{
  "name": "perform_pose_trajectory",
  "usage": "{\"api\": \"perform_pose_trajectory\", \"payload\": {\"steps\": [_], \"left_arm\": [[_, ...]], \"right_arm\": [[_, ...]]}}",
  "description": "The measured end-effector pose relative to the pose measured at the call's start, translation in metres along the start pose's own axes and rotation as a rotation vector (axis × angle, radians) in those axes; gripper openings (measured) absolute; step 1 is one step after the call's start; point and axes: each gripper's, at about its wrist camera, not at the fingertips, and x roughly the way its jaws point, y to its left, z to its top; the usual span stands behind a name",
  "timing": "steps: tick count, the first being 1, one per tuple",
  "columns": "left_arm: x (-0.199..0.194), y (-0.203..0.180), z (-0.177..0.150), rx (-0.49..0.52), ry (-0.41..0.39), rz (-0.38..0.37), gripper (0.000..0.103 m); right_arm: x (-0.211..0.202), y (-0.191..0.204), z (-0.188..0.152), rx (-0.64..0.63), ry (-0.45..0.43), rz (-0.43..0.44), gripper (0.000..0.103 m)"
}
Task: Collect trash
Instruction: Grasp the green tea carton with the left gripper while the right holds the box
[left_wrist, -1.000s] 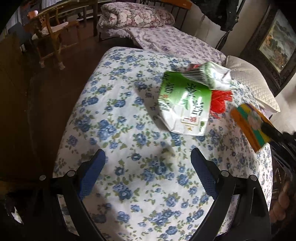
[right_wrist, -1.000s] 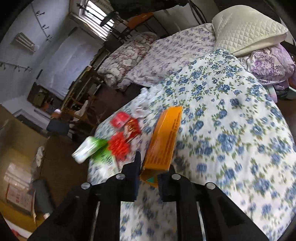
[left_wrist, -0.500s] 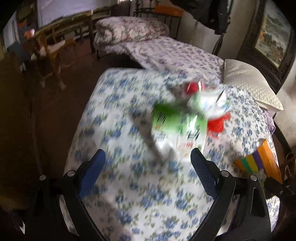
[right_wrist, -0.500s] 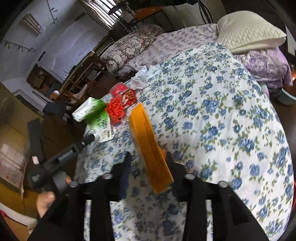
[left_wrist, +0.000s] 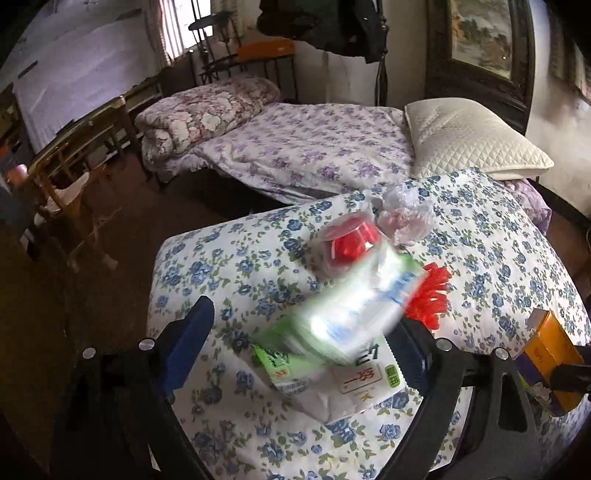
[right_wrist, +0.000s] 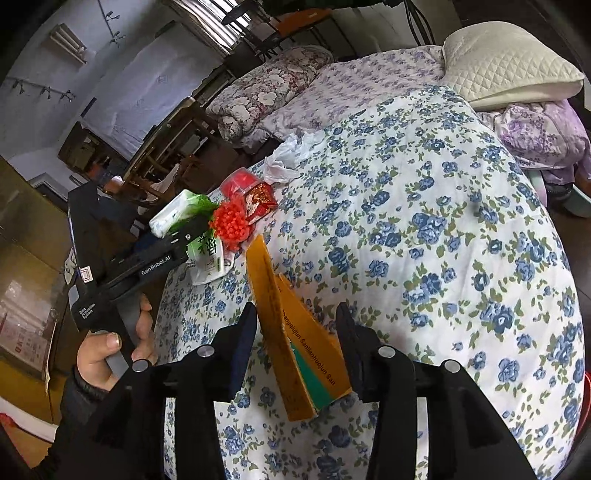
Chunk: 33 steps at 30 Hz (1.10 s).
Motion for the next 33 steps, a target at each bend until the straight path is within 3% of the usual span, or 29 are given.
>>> {"api": "perform_pose_trajectory", "payload": {"steps": [1, 3, 5, 9, 12, 14, 17, 20, 24, 28, 33], "left_arm": [[0.001, -0.001, 0.000, 0.004, 0.004, -0.008, 0.069], [0.004, -0.002, 0.000, 0.008, 0.033, -0.033, 0.041], [0.004, -0.004, -0.003, 0.007, 0.053, -0.055, 0.022], [-0.015, -0.004, -0.010, -0.040, 0.046, -0.061, 0.006], [-0.037, -0.003, -0.016, -0.072, 0.031, -0.060, 0.005], [-0.058, -0.002, -0.023, -0.103, 0.006, -0.089, 0.005], [-0.087, -0.002, -0.039, -0.147, -0.020, -0.129, 0.005], [-0.103, -0.008, -0.061, -0.149, -0.005, -0.160, 0.005], [-0.104, -0.013, -0.083, -0.127, 0.037, -0.129, 0.006], [-0.096, -0.004, -0.091, -0.199, 0.080, -0.160, 0.009], [-0.091, -0.002, -0.096, -0.211, 0.092, -0.168, 0.013]], "right_arm": [[0.000, 0.000, 0.000, -0.002, 0.001, -0.002, 0.044], [0.001, 0.002, 0.000, -0.009, 0.005, -0.004, 0.044], [0.003, 0.005, -0.001, -0.021, 0.009, -0.015, 0.044], [0.002, 0.016, -0.003, -0.082, 0.004, -0.059, 0.057], [0.002, 0.024, -0.004, -0.120, 0.006, -0.060, 0.062], [0.002, 0.024, -0.006, -0.105, 0.035, 0.000, 0.071], [-0.003, 0.019, -0.006, -0.051, 0.037, 0.077, 0.071], [-0.016, 0.011, -0.003, -0.035, -0.021, 0.039, 0.071], [-0.016, 0.005, -0.003, -0.068, -0.025, -0.083, 0.071], [-0.006, 0.010, -0.009, -0.138, 0.025, -0.111, 0.071], [-0.002, 0.023, -0.012, -0.211, 0.032, -0.085, 0.071]]}}
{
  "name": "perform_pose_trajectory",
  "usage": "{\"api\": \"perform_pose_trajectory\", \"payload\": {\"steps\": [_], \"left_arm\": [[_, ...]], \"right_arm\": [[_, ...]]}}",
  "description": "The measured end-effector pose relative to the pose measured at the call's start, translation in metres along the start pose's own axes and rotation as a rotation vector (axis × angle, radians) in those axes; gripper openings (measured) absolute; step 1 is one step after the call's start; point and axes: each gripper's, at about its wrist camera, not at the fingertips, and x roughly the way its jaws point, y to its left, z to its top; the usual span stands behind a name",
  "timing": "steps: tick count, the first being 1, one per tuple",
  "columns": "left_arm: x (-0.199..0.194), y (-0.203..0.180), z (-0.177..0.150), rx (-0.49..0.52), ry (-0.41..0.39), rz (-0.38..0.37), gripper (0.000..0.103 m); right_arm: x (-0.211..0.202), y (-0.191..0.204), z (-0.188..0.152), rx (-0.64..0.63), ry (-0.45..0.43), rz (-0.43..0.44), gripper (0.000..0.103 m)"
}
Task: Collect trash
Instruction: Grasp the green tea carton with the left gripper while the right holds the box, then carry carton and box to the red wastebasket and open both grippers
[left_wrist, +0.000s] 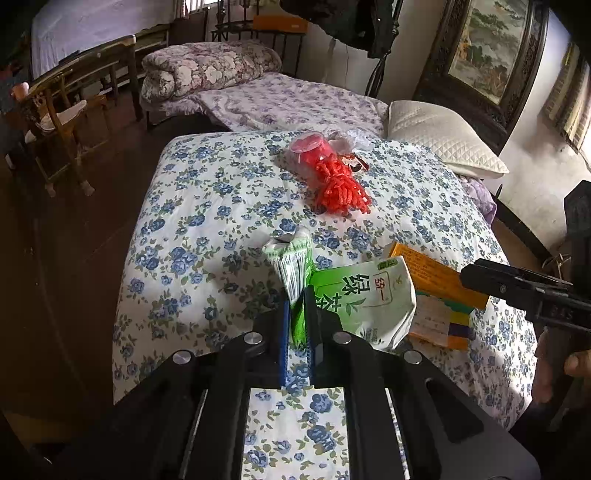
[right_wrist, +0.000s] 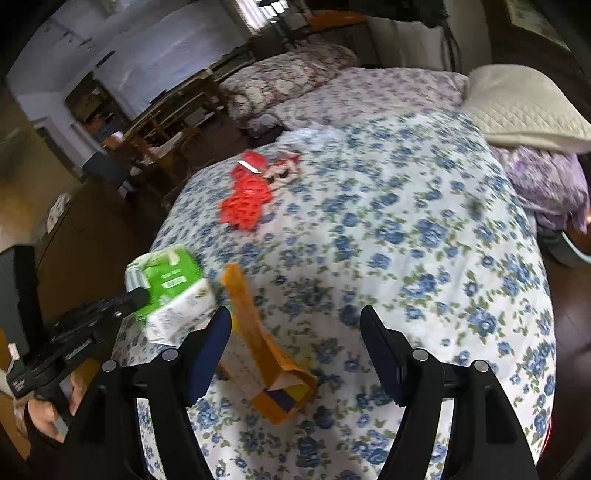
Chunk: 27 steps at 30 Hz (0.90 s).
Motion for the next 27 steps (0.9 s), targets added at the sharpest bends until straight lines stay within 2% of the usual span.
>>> {"api": "perform_pose_trajectory", "payload": {"steps": [3, 7, 8, 9, 10, 11, 14, 16, 18, 27], "left_arm": [[0.007, 0.004, 0.000, -0.032, 0.020, -0.024, 0.024], [0.021, 0.008, 0.001, -0.081, 0.060, -0.064, 0.029], [0.024, 0.008, 0.001, -0.089, 0.067, -0.069, 0.029], [0.028, 0.009, 0.002, -0.099, 0.074, -0.074, 0.029], [0.031, 0.011, 0.002, -0.114, 0.082, -0.080, 0.029], [0.034, 0.012, 0.003, -0.129, 0.087, -0.083, 0.029], [0.039, 0.015, 0.005, -0.149, 0.074, -0.078, 0.029], [0.041, 0.014, 0.006, -0.143, 0.069, -0.076, 0.025], [0.042, 0.013, 0.005, -0.131, 0.065, -0.072, 0.011], [-0.003, 0.000, 0.004, -0.045, -0.077, 0.005, 0.009]], "right_arm": [[0.012, 0.012, -0.004, -0.061, 0.053, 0.006, 0.071], [0.027, 0.021, -0.010, -0.117, 0.109, -0.042, 0.071], [0.029, 0.023, -0.011, -0.121, 0.113, -0.042, 0.064], [0.030, 0.024, -0.011, -0.125, 0.115, -0.041, 0.050], [0.030, 0.023, -0.011, -0.122, 0.111, -0.040, 0.045], [0.031, 0.023, -0.011, -0.114, 0.112, -0.033, 0.035], [0.033, 0.021, -0.011, -0.101, 0.104, -0.031, 0.030], [0.033, 0.022, -0.010, -0.100, 0.094, -0.031, 0.027], [0.032, 0.024, -0.010, -0.104, 0.088, -0.033, 0.025], [0.016, 0.028, -0.013, -0.104, 0.042, -0.071, 0.019]]}}
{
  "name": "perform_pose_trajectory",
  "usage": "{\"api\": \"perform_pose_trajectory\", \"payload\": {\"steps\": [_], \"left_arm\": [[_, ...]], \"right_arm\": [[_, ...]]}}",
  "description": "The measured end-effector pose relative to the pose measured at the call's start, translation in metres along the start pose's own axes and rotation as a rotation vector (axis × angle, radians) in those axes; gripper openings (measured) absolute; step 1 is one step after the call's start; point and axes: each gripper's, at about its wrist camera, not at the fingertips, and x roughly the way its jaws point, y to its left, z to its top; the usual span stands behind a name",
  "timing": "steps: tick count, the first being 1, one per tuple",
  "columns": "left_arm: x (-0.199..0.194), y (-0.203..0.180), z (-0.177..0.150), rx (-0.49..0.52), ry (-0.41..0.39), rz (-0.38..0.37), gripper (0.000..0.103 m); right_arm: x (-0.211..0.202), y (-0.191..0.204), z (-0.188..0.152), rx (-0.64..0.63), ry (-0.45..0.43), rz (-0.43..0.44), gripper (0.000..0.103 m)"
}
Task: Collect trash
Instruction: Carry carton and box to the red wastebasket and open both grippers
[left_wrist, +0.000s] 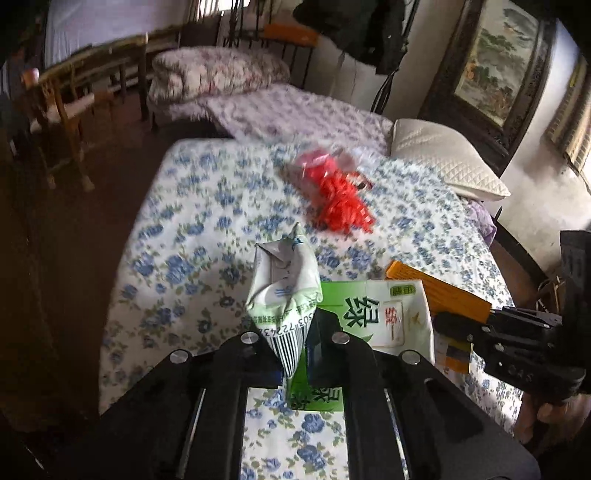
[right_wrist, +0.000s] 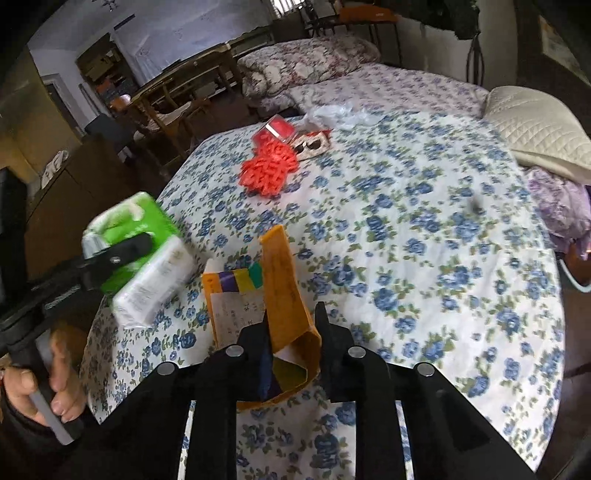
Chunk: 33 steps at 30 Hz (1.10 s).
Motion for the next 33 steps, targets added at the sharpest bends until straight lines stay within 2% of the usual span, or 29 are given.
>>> {"api": "perform_pose_trajectory", "payload": {"steps": [3, 9, 16, 20, 24, 33], "left_arm": [[-0.018, -0.006, -0.001, 0.012, -0.045, 0.000, 0.009], [-0.037, -0.014, -0.008, 0.017, -0.048, -0.025, 0.009], [-0.058, -0.054, -0.010, 0.096, -0.059, -0.082, 0.009], [-0.061, -0.098, -0.012, 0.178, -0.046, -0.125, 0.009], [-0.052, -0.148, -0.018, 0.263, 0.013, -0.179, 0.009], [-0.028, -0.292, -0.043, 0.522, 0.145, -0.347, 0.009]], "right_arm": [[-0.012, 0.002, -0.001, 0.007, -0.029, -0.010, 0.019], [-0.052, -0.001, -0.017, 0.038, -0.114, 0.023, 0.018], [-0.113, -0.051, -0.054, 0.130, -0.197, -0.017, 0.018], [-0.141, -0.087, -0.082, 0.196, -0.222, -0.053, 0.018], [-0.163, -0.124, -0.115, 0.250, -0.230, -0.112, 0.018], [-0.192, -0.210, -0.203, 0.425, -0.222, -0.214, 0.018]]}}
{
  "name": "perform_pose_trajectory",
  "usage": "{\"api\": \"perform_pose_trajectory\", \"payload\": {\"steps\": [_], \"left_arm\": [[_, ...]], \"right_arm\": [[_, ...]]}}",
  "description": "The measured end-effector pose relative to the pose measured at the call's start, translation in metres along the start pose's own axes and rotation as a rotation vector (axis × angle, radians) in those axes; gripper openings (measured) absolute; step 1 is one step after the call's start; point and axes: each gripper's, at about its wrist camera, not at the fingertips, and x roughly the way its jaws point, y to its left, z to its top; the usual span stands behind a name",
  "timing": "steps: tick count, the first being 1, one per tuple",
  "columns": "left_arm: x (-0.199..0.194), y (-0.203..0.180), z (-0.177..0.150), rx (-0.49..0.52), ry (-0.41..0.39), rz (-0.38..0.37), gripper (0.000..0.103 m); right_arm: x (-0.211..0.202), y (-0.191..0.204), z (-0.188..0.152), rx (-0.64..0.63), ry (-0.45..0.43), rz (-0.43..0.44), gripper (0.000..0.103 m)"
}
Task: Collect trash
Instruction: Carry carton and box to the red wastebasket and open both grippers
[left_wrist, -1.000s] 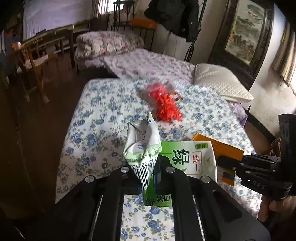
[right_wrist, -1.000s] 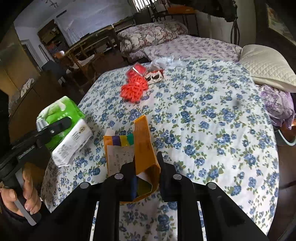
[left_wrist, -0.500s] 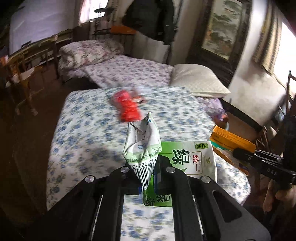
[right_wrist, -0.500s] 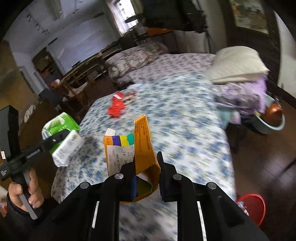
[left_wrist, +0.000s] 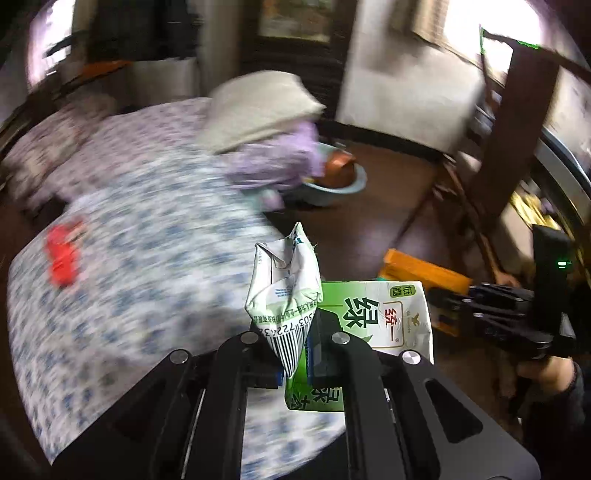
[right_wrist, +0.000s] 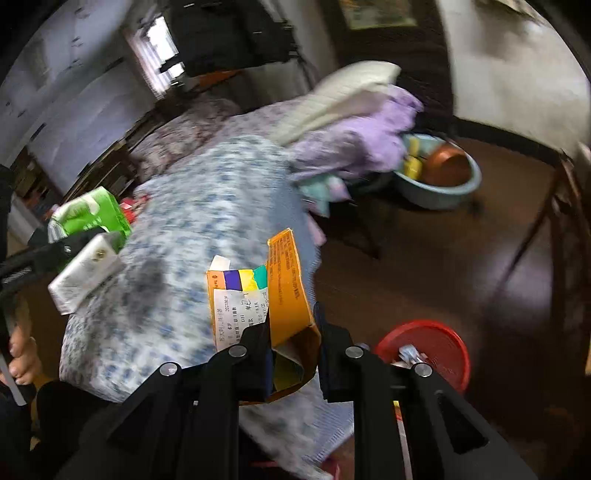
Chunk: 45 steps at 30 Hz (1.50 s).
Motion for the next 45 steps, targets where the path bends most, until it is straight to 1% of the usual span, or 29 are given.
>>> {"api": "perform_pose_trajectory", "payload": {"steps": [2, 4, 6, 7, 10, 11, 13, 16, 20, 22, 25, 27, 29, 31, 32, 33, 34, 35, 36, 37, 40, 45], "left_arm": [[0.017, -0.031, 0.008, 0.052, 0.030, -0.049, 0.009], [0.033, -0.057, 0.013, 0.097, 0.062, -0.081, 0.009], [0.052, -0.081, 0.017, 0.142, 0.102, -0.120, 0.009], [0.066, -0.096, 0.019, 0.168, 0.140, -0.148, 0.009], [0.093, -0.123, 0.016, 0.200, 0.232, -0.204, 0.009], [0.103, -0.132, 0.015, 0.215, 0.256, -0.213, 0.009], [0.127, -0.148, 0.011, 0.249, 0.300, -0.209, 0.009], [0.157, -0.160, 0.011, 0.250, 0.364, -0.226, 0.009], [0.199, -0.172, 0.009, 0.278, 0.433, -0.210, 0.009], [0.222, -0.176, 0.004, 0.276, 0.476, -0.212, 0.009], [0.245, -0.180, -0.007, 0.262, 0.522, -0.221, 0.009], [0.256, -0.185, -0.010, 0.275, 0.542, -0.219, 0.009], [0.263, -0.188, -0.011, 0.293, 0.545, -0.214, 0.010], [0.272, -0.188, -0.011, 0.278, 0.565, -0.238, 0.010], [0.274, -0.188, -0.011, 0.268, 0.570, -0.246, 0.012], [0.278, -0.188, -0.011, 0.260, 0.573, -0.245, 0.021], [0.281, -0.186, -0.010, 0.256, 0.573, -0.227, 0.033], [0.282, -0.186, -0.010, 0.252, 0.569, -0.207, 0.058], [0.281, -0.185, -0.009, 0.248, 0.559, -0.190, 0.066], [0.277, -0.182, -0.007, 0.235, 0.538, -0.188, 0.066], [0.267, -0.177, -0.002, 0.197, 0.519, -0.232, 0.066], [0.255, -0.176, 0.000, 0.193, 0.508, -0.241, 0.066]], "right_arm": [[-0.001, -0.027, -0.009, 0.044, 0.006, -0.027, 0.018], [0.004, -0.054, -0.020, 0.090, 0.024, -0.060, 0.018], [0.010, -0.074, -0.028, 0.122, 0.040, -0.080, 0.018], [0.016, -0.089, -0.035, 0.151, 0.053, -0.089, 0.018], [0.028, -0.117, -0.049, 0.213, 0.076, -0.101, 0.018], [0.036, -0.129, -0.057, 0.239, 0.095, -0.108, 0.018], [0.046, -0.140, -0.064, 0.261, 0.113, -0.117, 0.018], [0.065, -0.159, -0.078, 0.302, 0.149, -0.122, 0.018], [0.090, -0.177, -0.092, 0.341, 0.199, -0.142, 0.018], [0.098, -0.186, -0.098, 0.360, 0.213, -0.152, 0.018], [0.110, -0.201, -0.108, 0.401, 0.229, -0.166, 0.018], [0.118, -0.211, -0.115, 0.437, 0.244, -0.172, 0.018], [0.125, -0.218, -0.121, 0.477, 0.242, -0.174, 0.019], [0.129, -0.225, -0.125, 0.511, 0.234, -0.162, 0.022], [0.130, -0.229, -0.128, 0.546, 0.220, -0.169, 0.026], [0.131, -0.231, -0.129, 0.557, 0.211, -0.175, 0.043], [0.130, -0.231, -0.130, 0.558, 0.205, -0.191, 0.050], [0.130, -0.229, -0.130, 0.547, 0.197, -0.228, 0.059], [0.130, -0.228, -0.129, 0.542, 0.200, -0.234, 0.060], [0.130, -0.228, -0.130, 0.539, 0.205, -0.236, 0.060], [0.124, -0.229, -0.128, 0.533, 0.211, -0.252, 0.060], [0.107, -0.224, -0.119, 0.514, 0.209, -0.272, 0.060]]}}
